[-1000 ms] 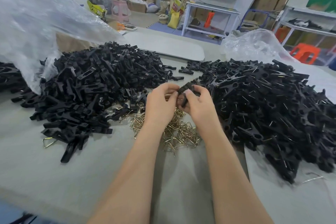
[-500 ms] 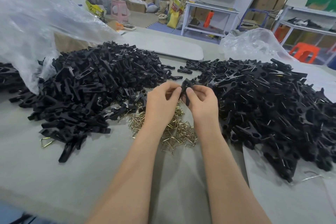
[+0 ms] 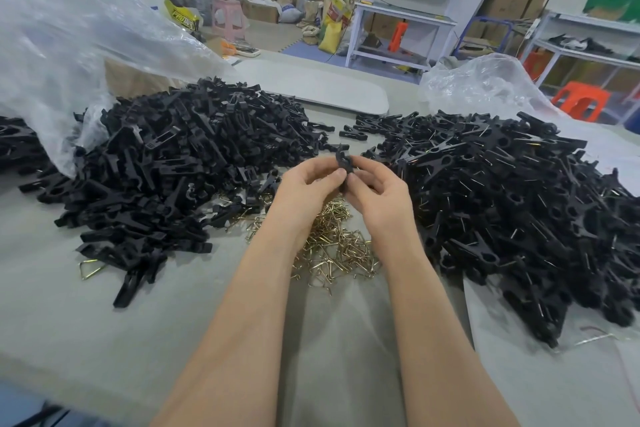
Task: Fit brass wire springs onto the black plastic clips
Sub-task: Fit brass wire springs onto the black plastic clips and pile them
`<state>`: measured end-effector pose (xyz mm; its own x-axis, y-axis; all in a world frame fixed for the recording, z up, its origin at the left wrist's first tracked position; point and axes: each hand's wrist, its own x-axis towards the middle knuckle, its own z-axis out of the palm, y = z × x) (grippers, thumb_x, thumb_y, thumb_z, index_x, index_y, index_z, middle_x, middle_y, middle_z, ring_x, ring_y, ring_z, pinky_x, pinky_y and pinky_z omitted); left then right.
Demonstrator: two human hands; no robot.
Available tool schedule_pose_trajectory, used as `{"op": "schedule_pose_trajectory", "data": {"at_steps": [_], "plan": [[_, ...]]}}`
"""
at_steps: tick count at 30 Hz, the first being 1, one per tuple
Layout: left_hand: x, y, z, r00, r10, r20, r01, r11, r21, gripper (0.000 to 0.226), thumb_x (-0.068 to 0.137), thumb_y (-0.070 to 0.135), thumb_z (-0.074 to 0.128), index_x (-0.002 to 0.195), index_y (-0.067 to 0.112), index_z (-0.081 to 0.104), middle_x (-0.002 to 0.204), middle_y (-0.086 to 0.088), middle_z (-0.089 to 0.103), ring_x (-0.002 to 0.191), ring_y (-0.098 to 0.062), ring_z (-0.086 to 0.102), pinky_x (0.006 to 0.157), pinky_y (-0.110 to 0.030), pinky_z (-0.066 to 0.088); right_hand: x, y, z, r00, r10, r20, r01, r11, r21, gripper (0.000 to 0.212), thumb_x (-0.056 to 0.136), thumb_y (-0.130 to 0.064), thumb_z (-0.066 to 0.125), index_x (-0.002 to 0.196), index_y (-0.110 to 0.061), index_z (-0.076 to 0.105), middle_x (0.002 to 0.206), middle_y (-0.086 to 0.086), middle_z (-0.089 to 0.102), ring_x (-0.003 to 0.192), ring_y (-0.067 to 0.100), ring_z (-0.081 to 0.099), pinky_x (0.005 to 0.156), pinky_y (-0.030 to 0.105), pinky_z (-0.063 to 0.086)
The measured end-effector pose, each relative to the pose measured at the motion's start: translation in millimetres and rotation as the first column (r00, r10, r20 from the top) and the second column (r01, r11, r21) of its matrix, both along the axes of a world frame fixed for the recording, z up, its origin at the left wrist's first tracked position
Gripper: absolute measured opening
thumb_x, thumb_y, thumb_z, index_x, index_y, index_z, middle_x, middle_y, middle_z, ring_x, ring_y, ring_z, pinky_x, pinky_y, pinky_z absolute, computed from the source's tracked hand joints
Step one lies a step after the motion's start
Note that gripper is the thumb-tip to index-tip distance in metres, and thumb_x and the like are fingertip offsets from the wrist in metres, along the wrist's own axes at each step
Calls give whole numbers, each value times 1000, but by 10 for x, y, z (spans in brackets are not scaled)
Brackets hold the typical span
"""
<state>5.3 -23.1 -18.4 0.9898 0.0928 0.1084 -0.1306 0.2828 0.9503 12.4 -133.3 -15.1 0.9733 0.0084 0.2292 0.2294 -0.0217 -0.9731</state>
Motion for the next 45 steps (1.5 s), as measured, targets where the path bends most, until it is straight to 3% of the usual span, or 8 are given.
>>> {"op": "schedule_pose_trajectory", "data": {"at_steps": [7,12,24,35,37,39,42,45], "plan": [[10,-29,-19,993,117,-20,-109,965,237,17,88,10,65,84,27,64,79,5,65,81,-10,62,89,-34,53,17,-40,11,994,-112,-2,111,991,72,21,90,-1,58,105,-16,59,97,2,65,95,16,66,85,27,54],[3,-20,0,993,104,-46,-93,975,200,13,87,10,66,86,23,66,79,4,66,78,-9,63,90,-37,54,19,-18,21,992,-115,53,116,993,-17,22,87,0,61,87,-22,62,87,-4,68,83,5,64,82,24,53],[15,-5,-15,995,84,-50,-73,980,185,10,87,13,67,88,23,68,89,-3,69,86,-12,65,86,-33,55,39,-77,17,995,-95,-9,95,995,-15,20,88,-4,62,87,-24,67,94,3,72,94,16,68,87,29,53],[-52,26,87,982,-167,-85,155,978,-139,17,90,21,62,104,15,68,87,3,67,72,-3,60,63,-15,50,-27,-100,154,947,204,-247,-83,902,425,8,90,-1,57,95,-5,63,84,7,68,80,16,66,71,23,56],[-49,35,89,990,-126,-60,113,976,-186,8,89,17,63,94,15,69,78,7,69,71,-2,63,66,-15,51,-3,-100,136,957,71,-282,17,955,297,16,88,-7,64,103,-4,58,90,8,66,85,18,66,78,28,56],[-41,63,100,996,-40,-75,11,937,-348,3,88,12,63,86,12,65,68,8,68,69,-2,64,70,-15,53,4,-123,112,976,-94,-194,62,984,-164,32,84,-19,70,111,-9,56,93,-2,65,86,10,64,75,25,53],[-7,139,100,987,39,-158,-130,773,-621,2,83,4,65,85,4,64,77,-2,71,82,-10,70,72,-17,55,-77,-71,84,981,-1,-193,-146,655,-742,44,79,-38,74,115,-21,55,90,-14,55,83,5,55,65,20,42],[3,160,96,977,40,-208,-177,693,-699,8,84,0,64,92,-3,65,89,-12,71,87,-16,71,68,-16,56,-87,54,-20,977,13,-212,-194,463,-865,45,80,-37,74,116,-16,59,107,1,63,93,17,57,80,28,46]]}}
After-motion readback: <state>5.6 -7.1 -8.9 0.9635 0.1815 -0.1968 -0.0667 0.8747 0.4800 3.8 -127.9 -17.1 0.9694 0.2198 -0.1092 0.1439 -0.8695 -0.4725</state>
